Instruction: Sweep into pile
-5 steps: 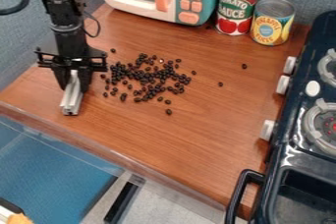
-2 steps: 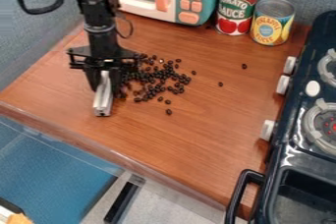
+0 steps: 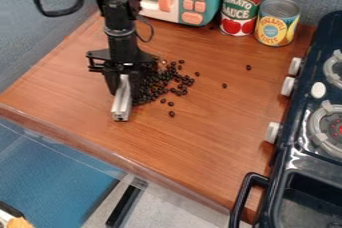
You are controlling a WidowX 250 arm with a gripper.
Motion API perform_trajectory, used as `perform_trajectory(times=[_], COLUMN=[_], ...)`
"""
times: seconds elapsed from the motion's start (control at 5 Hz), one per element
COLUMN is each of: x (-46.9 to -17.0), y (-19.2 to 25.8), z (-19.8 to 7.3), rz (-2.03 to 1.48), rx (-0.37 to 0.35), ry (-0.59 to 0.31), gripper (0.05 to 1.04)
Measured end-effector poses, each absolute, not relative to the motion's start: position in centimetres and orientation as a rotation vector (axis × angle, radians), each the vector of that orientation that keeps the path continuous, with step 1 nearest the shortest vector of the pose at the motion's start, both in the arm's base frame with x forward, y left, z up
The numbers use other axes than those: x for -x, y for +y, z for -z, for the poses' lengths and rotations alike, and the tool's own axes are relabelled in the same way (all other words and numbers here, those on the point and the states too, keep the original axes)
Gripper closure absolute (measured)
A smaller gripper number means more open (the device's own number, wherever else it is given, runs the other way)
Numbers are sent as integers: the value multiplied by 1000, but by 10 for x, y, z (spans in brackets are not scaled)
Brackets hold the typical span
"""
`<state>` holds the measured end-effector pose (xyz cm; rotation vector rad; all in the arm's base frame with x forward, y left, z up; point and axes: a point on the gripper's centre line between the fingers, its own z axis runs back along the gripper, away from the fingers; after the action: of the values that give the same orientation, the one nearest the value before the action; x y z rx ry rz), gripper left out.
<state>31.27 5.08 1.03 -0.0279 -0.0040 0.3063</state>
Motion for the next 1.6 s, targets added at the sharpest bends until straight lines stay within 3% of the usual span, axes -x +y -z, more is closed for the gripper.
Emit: perform_trajectory(times=[1.4, 1.6], x=[-322, -326], y=[-27, -15], z=[-19, -40], rz=[-237, -256], rx=[125, 151], ry=[4, -32], gripper=[700, 700])
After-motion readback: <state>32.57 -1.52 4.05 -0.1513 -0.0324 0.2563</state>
